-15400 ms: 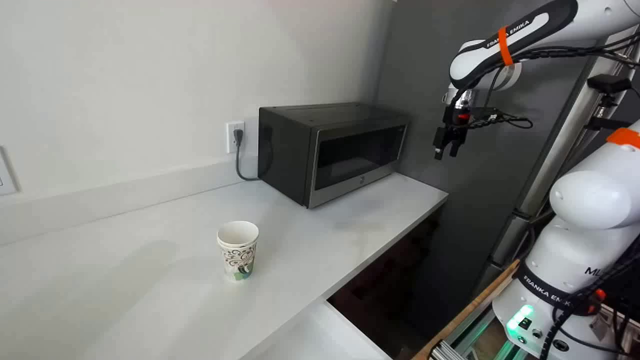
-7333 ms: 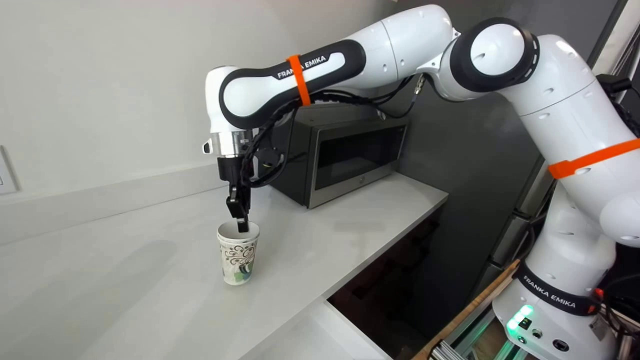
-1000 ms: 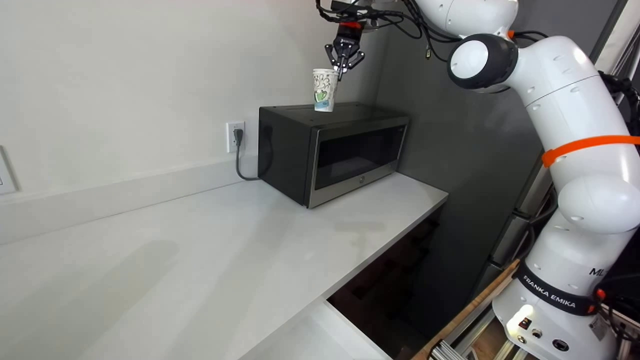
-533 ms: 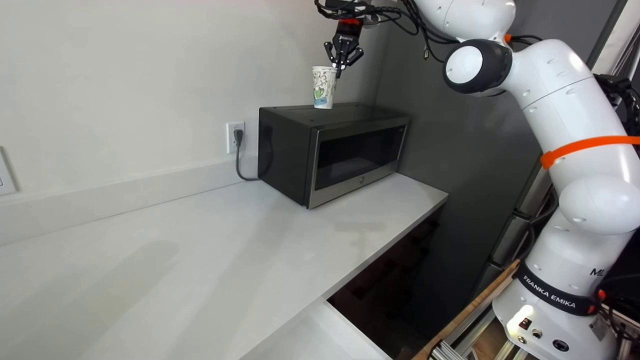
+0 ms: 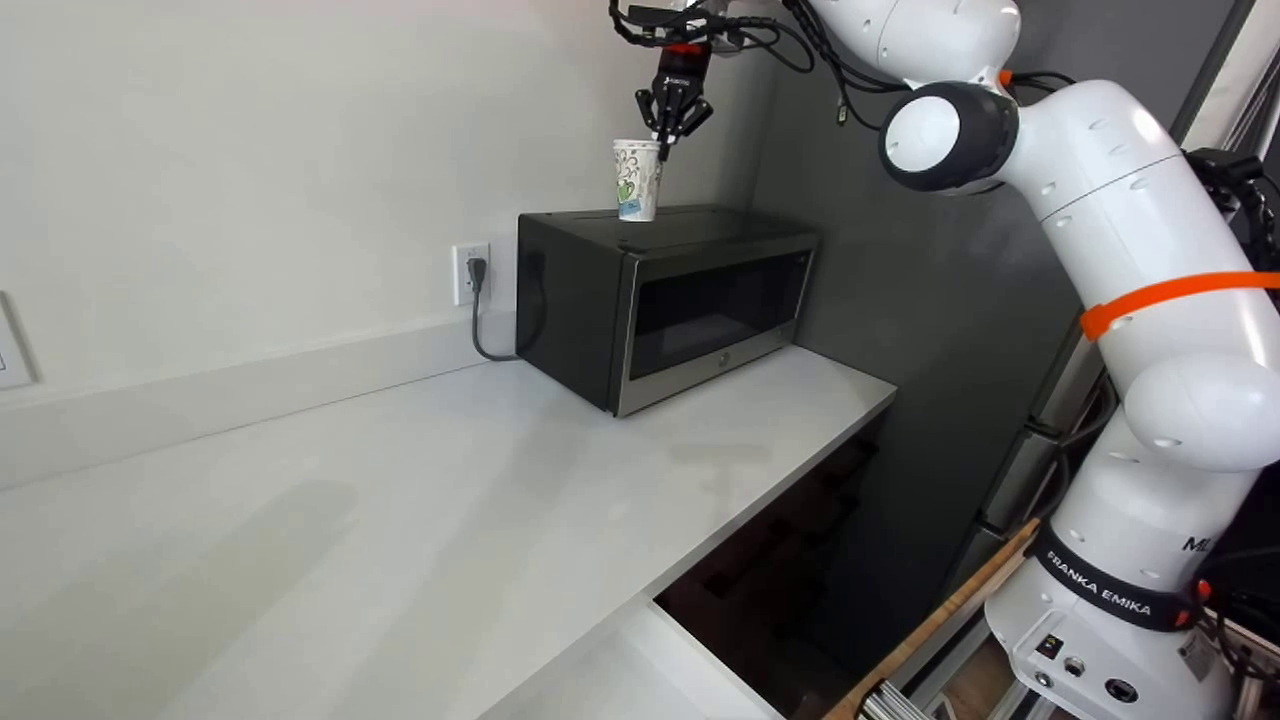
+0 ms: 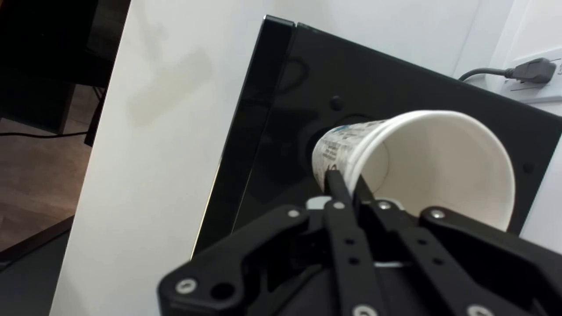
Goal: Put the paper cup on the microwave
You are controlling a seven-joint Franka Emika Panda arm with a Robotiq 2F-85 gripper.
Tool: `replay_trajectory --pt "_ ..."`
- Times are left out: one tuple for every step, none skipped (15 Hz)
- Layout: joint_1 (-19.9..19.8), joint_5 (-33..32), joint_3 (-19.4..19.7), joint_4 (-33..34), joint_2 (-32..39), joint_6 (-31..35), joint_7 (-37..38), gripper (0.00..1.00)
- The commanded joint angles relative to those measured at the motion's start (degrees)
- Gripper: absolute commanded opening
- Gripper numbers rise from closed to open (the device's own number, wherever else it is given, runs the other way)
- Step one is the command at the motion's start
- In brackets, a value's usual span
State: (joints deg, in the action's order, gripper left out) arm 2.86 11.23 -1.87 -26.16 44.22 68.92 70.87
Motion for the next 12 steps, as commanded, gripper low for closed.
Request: replay_trajectory --pt "0.32 -0.12 0.03 1.21 1.36 1.68 3.65 0.01" --pt "0.28 -0.06 -0.04 1.19 1.58 1.97 4.09 0.01" --pt "0.06 0.44 -0.37 1.23 1.83 2.34 4.49 0.01" --pt "-0.17 0.85 -0.62 1.28 2.06 2.73 4.86 0.01" --pt "-0.16 0.83 -0.64 1.25 2.21 3.06 4.93 0.01" --pt "-0.08 0.68 -0.62 1.23 2.32 3.24 5.01 0.01" --pt "-0.02 0.56 -0.6 1.22 2.43 3.24 5.0 0.01" --pt "0.04 0.44 -0.57 1.21 2.51 3.16 4.93 0.01" --pt "0.04 0.42 -0.57 1.2 2.56 3.07 4.97 0.01" --pt "0.02 0.37 -0.55 1.15 2.56 2.86 4.9 0.3" --pt "-0.04 0.4 -0.57 1.13 2.53 2.69 4.93 0.31" --pt "-0.07 0.36 -0.56 1.09 2.44 2.4 4.83 0.37"
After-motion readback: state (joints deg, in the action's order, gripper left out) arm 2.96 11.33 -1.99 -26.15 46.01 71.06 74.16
